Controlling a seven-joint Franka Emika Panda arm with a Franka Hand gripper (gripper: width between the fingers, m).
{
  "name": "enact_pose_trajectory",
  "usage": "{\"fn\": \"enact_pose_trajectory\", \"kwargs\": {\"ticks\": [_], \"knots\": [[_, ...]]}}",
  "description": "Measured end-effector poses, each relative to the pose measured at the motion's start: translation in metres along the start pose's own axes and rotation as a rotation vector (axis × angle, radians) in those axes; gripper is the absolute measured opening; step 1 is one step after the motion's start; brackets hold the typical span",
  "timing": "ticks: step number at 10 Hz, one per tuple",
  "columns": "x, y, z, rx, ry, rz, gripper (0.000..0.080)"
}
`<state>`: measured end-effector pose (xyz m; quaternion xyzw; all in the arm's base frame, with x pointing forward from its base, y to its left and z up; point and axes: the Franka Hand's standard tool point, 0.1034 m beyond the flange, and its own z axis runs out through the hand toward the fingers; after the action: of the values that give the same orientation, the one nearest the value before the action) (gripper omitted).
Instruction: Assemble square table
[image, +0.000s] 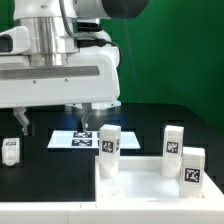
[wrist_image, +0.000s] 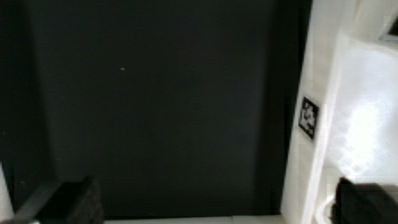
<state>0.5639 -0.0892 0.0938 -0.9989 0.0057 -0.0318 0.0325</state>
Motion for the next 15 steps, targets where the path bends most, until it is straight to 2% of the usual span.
{"fn": "enact_pose_trajectory", "kwargs": {"ticks": [2,3,5,6,8,10,12,13,15], "knots": [[-0.002,0.002,0.001,-0.001,-0.003,-0.011,0.0648],[-0.016,0.019,0.005,-0.009,-0.023,-0.057,0.0648],[-0.042,0.055,0.011,-0.056,-0.040,-0.085,0.0648],[-0.055,0.061,0.018,-0.071,-0.032,-0.056,0.0648],[-0.051,0.059,0.016,-0.069,-0.040,-0.064,0.0648],[-0.054,0.061,0.018,-0.070,-0.046,-0.063,0.0648],[-0.082,0.079,0.027,-0.043,-0.121,-0.050,0.0648],[-0.090,0.083,0.032,-0.041,-0.142,-0.019,0.0648],[-0.087,0.081,0.032,-0.042,-0.138,-0.025,0.0648]]}}
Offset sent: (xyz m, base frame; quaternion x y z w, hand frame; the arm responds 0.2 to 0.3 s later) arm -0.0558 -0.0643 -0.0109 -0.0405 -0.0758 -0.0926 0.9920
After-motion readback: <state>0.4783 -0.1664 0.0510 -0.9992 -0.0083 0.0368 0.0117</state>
